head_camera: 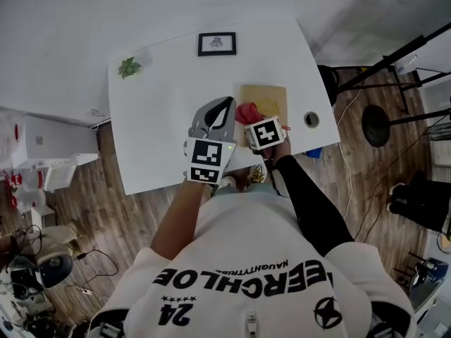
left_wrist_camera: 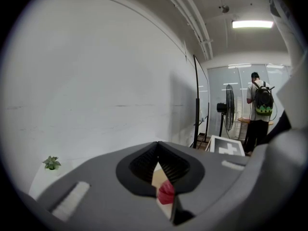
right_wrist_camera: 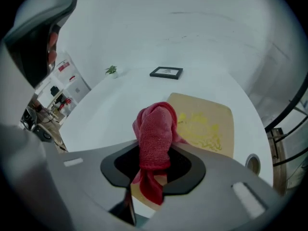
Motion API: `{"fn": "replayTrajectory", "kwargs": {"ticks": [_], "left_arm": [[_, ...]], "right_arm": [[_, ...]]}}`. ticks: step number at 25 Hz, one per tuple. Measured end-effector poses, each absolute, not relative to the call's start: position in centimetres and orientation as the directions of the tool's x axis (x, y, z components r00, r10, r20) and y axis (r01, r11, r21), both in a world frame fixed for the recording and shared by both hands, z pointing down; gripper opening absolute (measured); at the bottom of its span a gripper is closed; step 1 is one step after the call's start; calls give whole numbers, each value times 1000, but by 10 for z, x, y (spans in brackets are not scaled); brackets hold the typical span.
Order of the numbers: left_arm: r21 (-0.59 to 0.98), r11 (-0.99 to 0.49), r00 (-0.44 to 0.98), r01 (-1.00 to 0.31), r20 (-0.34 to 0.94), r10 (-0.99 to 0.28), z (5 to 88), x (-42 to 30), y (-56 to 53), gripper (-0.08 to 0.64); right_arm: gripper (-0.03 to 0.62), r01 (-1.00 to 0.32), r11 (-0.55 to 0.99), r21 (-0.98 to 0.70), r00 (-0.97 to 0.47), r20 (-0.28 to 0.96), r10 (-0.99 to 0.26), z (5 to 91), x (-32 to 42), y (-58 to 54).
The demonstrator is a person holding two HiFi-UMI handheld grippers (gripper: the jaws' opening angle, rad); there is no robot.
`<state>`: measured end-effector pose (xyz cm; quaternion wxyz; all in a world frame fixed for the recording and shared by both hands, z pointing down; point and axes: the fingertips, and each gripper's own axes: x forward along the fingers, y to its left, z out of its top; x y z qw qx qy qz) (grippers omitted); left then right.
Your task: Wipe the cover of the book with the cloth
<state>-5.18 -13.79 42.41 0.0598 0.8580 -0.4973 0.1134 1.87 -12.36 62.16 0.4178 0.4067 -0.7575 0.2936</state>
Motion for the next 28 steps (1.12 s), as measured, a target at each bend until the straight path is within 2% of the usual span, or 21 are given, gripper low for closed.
{"fn": "replayTrajectory", "kwargs": {"ticks": [7,15,19,25,28], "left_arm": [[-20,-524,502,-851,259,-825,426,-40,-138,52],[-17,-558,535,-829,263,-803,427,-22,-140,52],[-27,-567,541,-824,259,-800,424,-22,-138,52],[-26,-550,523,-835,270,-808,428,-36,-135,52],[-25,-539,512,-842,277,-813,431,-44,-134,52]], "right_arm": [[107,-900,418,-125,-302,871,-388,621,62,-128],[107,-962,234,-138,-227,881,-414,624,133,-131],[109,-967,128,-222,-255,875,-411,628,151,-129],[107,-967,170,-191,-248,865,-436,609,135,-133],[107,-936,282,-212,-320,845,-427,597,85,-130]]}}
